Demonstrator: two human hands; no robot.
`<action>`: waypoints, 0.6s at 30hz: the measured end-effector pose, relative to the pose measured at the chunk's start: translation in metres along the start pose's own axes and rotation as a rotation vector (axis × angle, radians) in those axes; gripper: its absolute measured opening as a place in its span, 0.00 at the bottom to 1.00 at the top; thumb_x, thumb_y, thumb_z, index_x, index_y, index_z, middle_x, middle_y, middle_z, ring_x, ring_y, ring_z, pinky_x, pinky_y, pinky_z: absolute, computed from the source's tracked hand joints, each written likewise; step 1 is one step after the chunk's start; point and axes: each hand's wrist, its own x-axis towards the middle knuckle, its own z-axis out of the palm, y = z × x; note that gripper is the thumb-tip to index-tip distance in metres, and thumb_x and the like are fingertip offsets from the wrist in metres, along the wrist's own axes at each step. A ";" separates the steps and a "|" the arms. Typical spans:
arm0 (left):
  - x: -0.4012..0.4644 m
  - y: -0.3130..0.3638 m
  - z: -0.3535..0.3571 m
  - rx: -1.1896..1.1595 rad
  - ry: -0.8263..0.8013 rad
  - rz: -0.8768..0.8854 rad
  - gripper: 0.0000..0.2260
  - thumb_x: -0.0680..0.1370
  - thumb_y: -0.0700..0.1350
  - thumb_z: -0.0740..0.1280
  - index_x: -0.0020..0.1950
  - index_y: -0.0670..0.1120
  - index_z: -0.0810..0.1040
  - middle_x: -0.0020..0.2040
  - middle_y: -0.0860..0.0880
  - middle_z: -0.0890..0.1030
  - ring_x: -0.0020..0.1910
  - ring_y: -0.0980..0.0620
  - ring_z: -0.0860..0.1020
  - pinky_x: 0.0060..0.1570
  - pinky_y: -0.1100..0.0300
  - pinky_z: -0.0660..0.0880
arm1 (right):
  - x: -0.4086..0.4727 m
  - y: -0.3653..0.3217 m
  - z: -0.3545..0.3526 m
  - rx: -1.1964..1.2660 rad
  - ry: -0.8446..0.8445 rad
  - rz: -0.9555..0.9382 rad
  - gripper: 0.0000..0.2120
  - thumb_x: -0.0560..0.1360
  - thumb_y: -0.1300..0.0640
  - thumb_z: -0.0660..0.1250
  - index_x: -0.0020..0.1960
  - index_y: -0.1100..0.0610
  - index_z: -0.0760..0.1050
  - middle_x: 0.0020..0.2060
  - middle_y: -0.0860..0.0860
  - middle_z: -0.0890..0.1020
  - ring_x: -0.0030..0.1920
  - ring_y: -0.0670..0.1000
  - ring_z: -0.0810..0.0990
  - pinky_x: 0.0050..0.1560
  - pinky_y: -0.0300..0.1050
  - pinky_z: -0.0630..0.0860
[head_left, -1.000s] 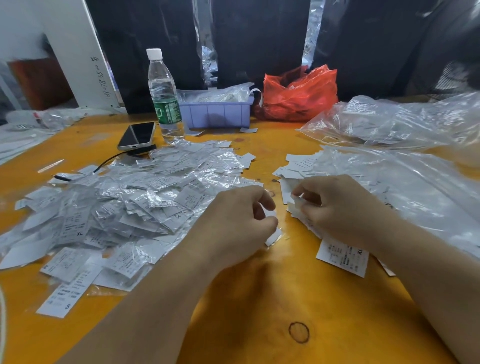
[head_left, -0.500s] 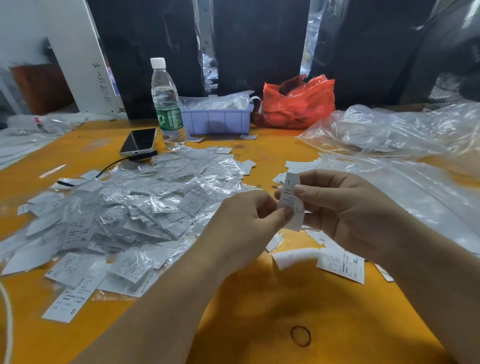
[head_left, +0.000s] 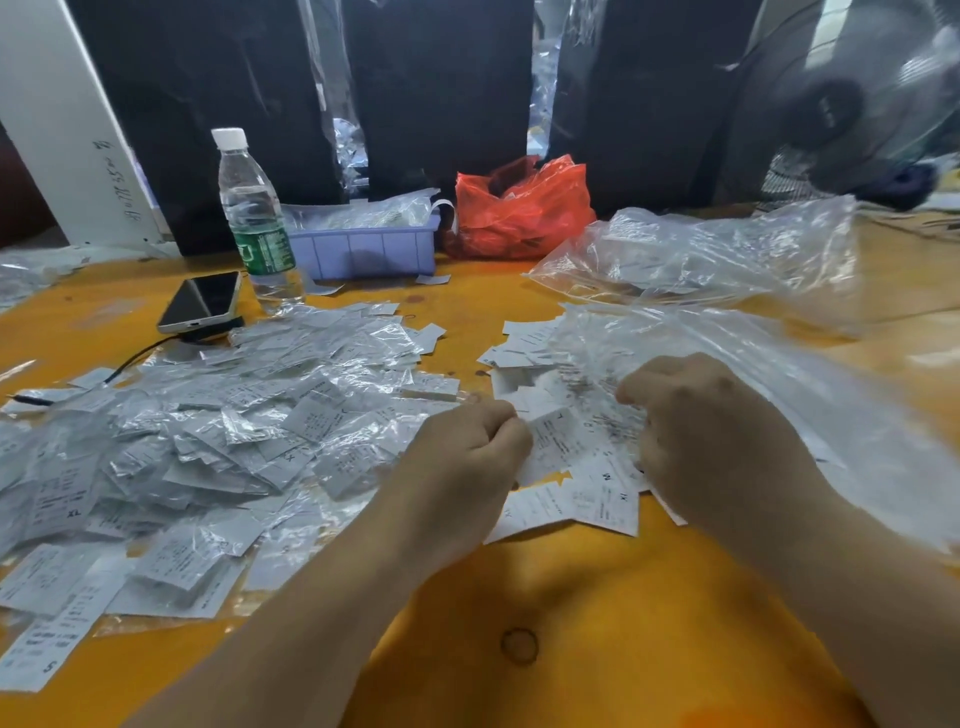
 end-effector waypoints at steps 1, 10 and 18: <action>-0.001 0.001 0.003 0.018 -0.001 0.022 0.19 0.81 0.51 0.58 0.37 0.38 0.69 0.33 0.40 0.68 0.28 0.55 0.64 0.27 0.65 0.59 | -0.002 0.002 -0.002 -0.042 -0.020 0.018 0.17 0.71 0.68 0.59 0.54 0.57 0.80 0.50 0.52 0.81 0.51 0.55 0.76 0.44 0.48 0.78; -0.005 -0.002 0.023 0.080 0.021 0.134 0.17 0.78 0.58 0.65 0.36 0.48 0.71 0.29 0.49 0.71 0.27 0.51 0.71 0.27 0.65 0.62 | -0.012 0.007 0.000 -0.204 -0.178 0.230 0.12 0.76 0.62 0.62 0.58 0.53 0.75 0.48 0.51 0.72 0.53 0.56 0.74 0.39 0.47 0.72; -0.005 -0.007 0.021 0.164 -0.021 0.183 0.16 0.77 0.58 0.66 0.36 0.49 0.71 0.28 0.55 0.69 0.26 0.58 0.65 0.27 0.66 0.62 | -0.011 -0.002 0.001 -0.261 -0.316 0.262 0.13 0.75 0.66 0.60 0.57 0.54 0.71 0.42 0.51 0.67 0.44 0.54 0.65 0.36 0.47 0.64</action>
